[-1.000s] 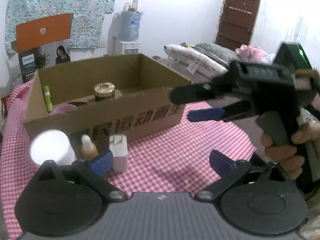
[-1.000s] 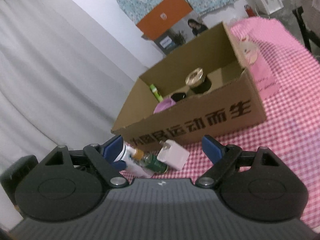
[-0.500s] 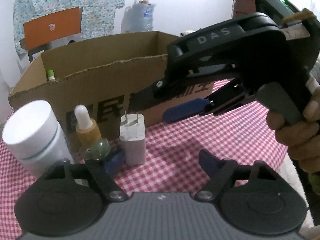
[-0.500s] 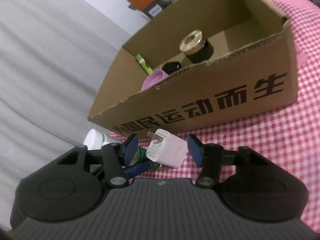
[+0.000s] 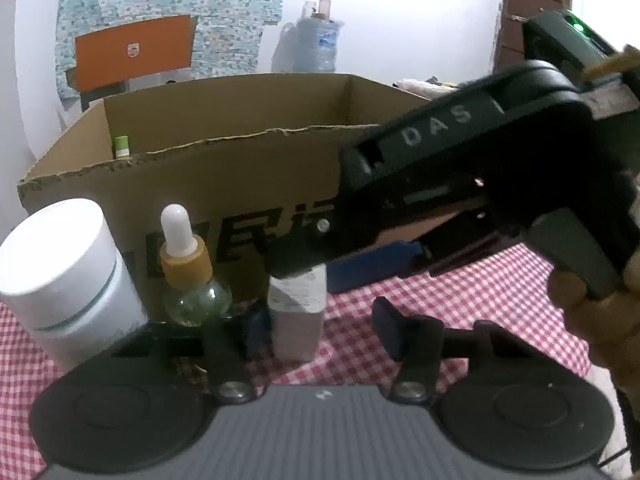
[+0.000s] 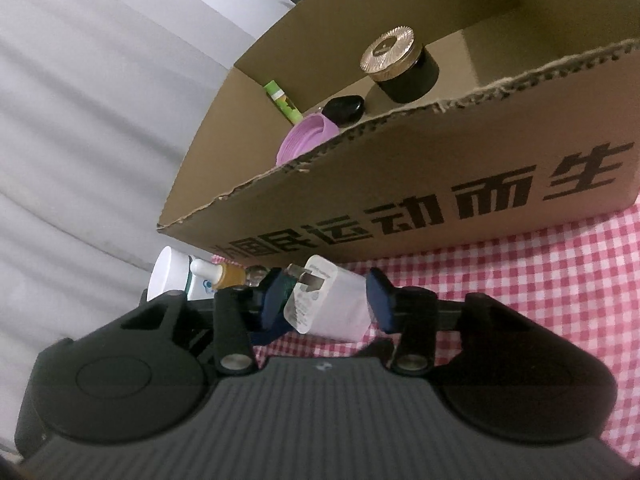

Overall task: Organize rigid objects
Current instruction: 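Close the right gripper on the white plug adapter and lift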

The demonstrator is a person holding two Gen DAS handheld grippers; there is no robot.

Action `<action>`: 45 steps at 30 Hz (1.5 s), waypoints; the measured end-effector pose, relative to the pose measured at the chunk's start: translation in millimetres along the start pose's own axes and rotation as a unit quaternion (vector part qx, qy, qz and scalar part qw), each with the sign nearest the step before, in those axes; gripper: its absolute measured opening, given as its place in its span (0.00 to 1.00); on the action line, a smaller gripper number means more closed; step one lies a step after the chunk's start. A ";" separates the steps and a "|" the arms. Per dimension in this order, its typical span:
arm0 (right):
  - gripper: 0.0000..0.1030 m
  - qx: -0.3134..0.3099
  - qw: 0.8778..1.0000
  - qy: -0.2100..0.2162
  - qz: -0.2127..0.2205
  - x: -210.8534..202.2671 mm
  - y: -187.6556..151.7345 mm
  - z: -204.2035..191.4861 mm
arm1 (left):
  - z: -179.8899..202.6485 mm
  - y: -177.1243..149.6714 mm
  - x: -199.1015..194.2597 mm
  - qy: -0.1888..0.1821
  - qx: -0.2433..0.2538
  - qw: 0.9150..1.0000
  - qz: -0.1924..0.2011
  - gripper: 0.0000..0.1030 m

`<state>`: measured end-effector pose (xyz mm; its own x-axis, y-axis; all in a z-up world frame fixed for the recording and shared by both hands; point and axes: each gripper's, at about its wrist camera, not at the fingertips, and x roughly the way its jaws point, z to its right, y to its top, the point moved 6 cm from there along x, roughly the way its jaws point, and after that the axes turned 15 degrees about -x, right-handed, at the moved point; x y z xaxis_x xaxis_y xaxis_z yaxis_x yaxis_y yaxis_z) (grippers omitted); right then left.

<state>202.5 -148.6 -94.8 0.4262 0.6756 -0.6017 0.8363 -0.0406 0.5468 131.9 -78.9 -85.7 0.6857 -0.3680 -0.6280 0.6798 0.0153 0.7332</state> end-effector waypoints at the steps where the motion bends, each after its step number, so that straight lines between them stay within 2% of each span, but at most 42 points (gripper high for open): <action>1: 0.40 0.000 1.000 0.000 -0.001 -0.1 -0.4 0.1 | -0.7 0.7 0.3 0.003 -0.003 1.000 0.002 0.43; 6: 0.37 -0.004 1.000 -0.007 -0.004 -6.4 -4.2 2.2 | -1.3 2.4 1.7 0.000 -0.009 1.000 0.004 0.31; 11: 0.37 0.002 1.000 -0.019 -0.003 -18.1 -12.9 6.6 | 6.5 -1.9 1.7 -0.021 -0.008 1.000 -0.003 0.30; 18: 0.38 0.023 0.999 -0.048 0.008 -46.0 -32.5 15.3 | 26.2 -12.5 1.9 -0.070 -0.007 0.997 -0.026 0.30; 23: 0.40 0.044 0.997 -0.067 0.017 -64.8 -48.4 21.2 | 39.3 -22.1 0.2 -0.094 0.008 0.995 -0.039 0.31; 37: 0.41 0.063 0.996 -0.059 0.026 -65.3 -51.3 26.3 | 46.8 -19.8 5.4 -0.088 0.043 0.994 -0.058 0.32; 45: 0.48 0.066 0.996 -0.059 0.027 -60.8 -49.3 30.4 | 48.9 -12.9 17.9 -0.081 0.045 0.993 -0.067 0.32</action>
<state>145.9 -210.0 -102.9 0.5033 0.5786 -0.6418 0.8456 -0.1769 0.5036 122.7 -131.2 -93.7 0.5346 -0.5054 -0.6773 0.7318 -0.1240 0.6702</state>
